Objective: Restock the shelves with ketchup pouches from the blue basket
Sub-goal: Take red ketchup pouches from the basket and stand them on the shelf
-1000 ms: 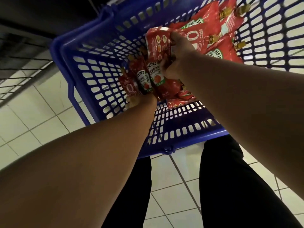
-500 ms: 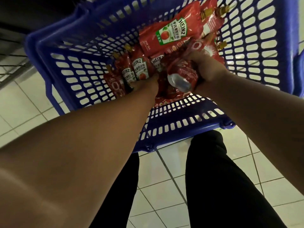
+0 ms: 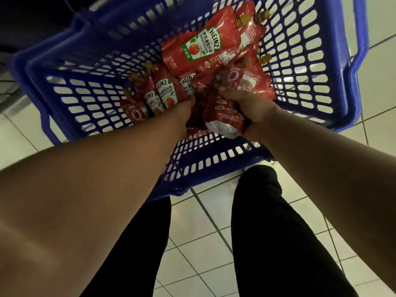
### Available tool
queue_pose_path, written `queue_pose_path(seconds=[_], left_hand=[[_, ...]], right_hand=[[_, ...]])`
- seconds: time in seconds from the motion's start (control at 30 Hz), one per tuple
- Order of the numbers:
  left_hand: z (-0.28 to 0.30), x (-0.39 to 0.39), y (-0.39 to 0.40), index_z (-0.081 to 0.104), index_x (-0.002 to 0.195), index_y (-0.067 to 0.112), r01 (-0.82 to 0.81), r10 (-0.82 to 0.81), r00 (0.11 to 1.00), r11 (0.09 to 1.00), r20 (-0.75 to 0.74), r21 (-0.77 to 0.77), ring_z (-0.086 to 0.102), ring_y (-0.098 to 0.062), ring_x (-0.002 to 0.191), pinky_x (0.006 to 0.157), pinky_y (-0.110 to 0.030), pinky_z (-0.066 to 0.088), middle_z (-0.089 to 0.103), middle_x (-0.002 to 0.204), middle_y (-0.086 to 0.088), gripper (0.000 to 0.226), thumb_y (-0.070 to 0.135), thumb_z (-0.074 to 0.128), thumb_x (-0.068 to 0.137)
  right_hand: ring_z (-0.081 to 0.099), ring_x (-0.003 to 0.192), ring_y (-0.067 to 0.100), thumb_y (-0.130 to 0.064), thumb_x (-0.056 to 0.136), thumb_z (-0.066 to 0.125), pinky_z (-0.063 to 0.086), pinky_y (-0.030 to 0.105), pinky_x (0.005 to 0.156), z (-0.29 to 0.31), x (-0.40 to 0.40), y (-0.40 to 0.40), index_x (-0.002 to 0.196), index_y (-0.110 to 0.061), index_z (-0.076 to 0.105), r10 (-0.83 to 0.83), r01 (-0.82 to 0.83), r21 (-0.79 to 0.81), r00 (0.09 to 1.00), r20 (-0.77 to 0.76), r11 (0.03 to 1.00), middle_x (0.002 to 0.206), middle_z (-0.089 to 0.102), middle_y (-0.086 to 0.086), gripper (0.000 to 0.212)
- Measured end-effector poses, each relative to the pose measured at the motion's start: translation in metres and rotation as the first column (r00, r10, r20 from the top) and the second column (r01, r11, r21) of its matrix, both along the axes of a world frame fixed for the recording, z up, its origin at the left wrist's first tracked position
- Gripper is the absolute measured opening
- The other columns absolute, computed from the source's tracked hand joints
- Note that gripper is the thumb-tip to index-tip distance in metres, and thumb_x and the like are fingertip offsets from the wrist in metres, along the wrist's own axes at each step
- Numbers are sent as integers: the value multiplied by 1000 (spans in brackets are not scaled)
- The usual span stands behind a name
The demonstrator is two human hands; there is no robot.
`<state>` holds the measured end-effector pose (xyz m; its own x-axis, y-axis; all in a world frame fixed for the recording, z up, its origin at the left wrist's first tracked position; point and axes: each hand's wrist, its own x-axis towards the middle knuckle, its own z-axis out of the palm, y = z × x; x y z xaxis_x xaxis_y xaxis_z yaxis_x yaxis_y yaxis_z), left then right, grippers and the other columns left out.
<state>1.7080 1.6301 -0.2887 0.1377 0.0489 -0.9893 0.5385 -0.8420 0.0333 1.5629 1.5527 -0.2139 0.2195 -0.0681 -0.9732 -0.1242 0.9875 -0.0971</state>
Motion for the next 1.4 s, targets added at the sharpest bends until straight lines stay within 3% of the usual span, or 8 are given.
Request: queue_pose_path(seconds=[0.17, 0.4, 0.7, 0.83, 1.0, 1.13, 1.23, 1.4], left_hand=[[2, -6, 3, 42, 144, 13, -70, 35, 945, 993, 324, 98, 63, -29, 106, 92, -45, 57, 59, 118, -5, 93, 44, 86, 68], [25, 22, 23, 56, 132, 7, -128, 118, 980, 990, 162, 57, 63, -18, 93, 65, -25, 59, 64, 116, -14, 40, 5, 64, 92], [7, -2, -15, 44, 145, 15, 222, -225, 974, 971, 28, 87, 53, -32, 127, 106, -48, 46, 54, 142, -8, 88, 68, 70, 80], [10, 8, -5, 63, 113, 18, 229, -238, 956, 971, 171, 69, 66, -16, 87, 53, -21, 54, 69, 108, -2, 40, 47, 70, 87], [75, 28, 19, 67, 108, 22, 201, -201, 975, 979, 95, 15, 68, -21, 98, 87, -41, 57, 69, 115, -5, 40, 48, 69, 77], [151, 11, 30, 58, 130, 18, 153, -143, 988, 965, 60, -212, 73, -26, 97, 78, -37, 62, 66, 124, -9, 57, 30, 78, 78], [220, -15, 32, 65, 104, 26, 413, -322, 893, 863, 314, -292, 68, -7, 74, 66, -29, 54, 73, 90, 7, 42, 30, 83, 67], [340, -34, 26, 42, 129, 16, 686, -446, 678, 670, 585, -285, 60, -17, 105, 86, -28, 48, 61, 118, 3, 90, 34, 96, 60]], right_hand=[[75, 93, 34, -19, 87, 76, 61, 44, 70, -3, -12, -2, 130, -9, 50, -18, 18, 6, 1000, -17, 1000, 115, 73, 15, 52], [75, 93, 35, -18, 85, 78, 61, 49, 76, 20, -14, -3, 129, -10, 52, -41, 41, -6, 999, -29, 999, 112, 75, 15, 52], [74, 96, 33, -23, 85, 77, 61, 43, 72, -7, -17, -8, 130, -10, 50, -5, 5, -5, 998, -60, 1000, 117, 72, 16, 54], [75, 95, 34, -20, 85, 78, 62, 48, 78, -3, -18, -5, 128, -9, 50, 7, -8, -5, 999, -42, 1000, 116, 73, 15, 53], [75, 94, 36, -17, 84, 76, 57, 57, 88, 40, -10, -8, 125, -14, 54, 47, -46, -33, 998, 29, 998, 109, 76, 14, 47], [64, 118, 43, -16, 84, 68, 47, 61, 102, 93, -8, -6, 135, -9, 52, 55, -51, -23, 970, 235, 998, 129, 66, 20, 54], [57, 126, 43, -18, 78, 71, 44, 61, 105, 143, -12, -4, 140, -8, 49, 3, 0, -9, 952, 308, 1000, 138, 60, 21, 67], [72, 105, 33, -18, 81, 72, 59, 49, 87, 256, -30, -4, 132, -12, 54, 16, 20, -127, 960, 279, 992, 117, 73, 13, 54]])
